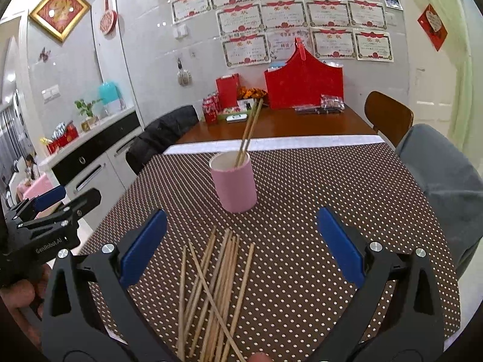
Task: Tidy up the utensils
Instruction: 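Move the right gripper back over the chopstick pile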
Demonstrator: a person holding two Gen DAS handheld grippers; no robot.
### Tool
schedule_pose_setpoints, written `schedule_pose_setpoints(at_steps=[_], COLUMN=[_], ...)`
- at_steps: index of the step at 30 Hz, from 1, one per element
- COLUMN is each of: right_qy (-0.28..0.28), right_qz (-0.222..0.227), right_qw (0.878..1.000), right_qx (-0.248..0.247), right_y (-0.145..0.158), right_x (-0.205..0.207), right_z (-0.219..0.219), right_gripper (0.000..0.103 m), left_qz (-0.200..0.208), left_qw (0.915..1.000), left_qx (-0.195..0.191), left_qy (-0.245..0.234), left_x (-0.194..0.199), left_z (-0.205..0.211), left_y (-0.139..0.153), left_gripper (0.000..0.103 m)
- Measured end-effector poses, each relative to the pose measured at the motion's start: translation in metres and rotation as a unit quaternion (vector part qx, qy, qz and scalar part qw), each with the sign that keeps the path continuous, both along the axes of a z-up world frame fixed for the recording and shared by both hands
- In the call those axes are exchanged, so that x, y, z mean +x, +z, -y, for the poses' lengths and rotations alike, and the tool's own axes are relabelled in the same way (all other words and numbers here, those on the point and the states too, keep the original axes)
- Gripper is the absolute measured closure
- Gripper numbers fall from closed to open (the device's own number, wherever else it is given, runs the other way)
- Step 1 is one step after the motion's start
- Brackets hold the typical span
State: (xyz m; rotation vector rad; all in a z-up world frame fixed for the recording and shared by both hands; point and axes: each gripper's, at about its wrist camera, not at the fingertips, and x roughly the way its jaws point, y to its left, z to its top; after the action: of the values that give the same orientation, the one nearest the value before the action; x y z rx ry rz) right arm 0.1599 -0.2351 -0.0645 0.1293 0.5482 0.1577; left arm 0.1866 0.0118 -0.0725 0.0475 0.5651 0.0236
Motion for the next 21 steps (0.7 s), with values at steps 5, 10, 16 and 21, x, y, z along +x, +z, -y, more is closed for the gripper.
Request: schedule_pose_setpoints(at_steps=[5,10,16,21], right_qy=[0.003,0.008,0.013,0.015], right_qz=[-0.045,-0.079,-0.129,-0.171], right_qw=[0.999,0.996,0.990,0.983], right_qx=[-0.009,-0.028,-0.049,-0.067], right_y=[-0.029,-0.055,-0.091,-0.120], right_x=[0.009,0.015,0.031,0.047], right_z=[0.004,0.002,-0.001,-0.004], right_gripper=[0.006,0.006,0.006,0.006], left_qz=[-0.075,-0.137,-0.195,-0.213], left_qw=[0.9972,0.9905,0.9808,0.9771], left_qx=[-0.002,0.004,0.007,0.001], left_qy=[0.002,0.006,0.002,0.000], left_x=[0.006,0.016,0.028,0.031], left_z=[-0.002,0.000,0.006,0.004], left_y=[-0.050,-0.099,-0.144,-0.162], left_gripper=[0.011,0.011,0.011,0.011])
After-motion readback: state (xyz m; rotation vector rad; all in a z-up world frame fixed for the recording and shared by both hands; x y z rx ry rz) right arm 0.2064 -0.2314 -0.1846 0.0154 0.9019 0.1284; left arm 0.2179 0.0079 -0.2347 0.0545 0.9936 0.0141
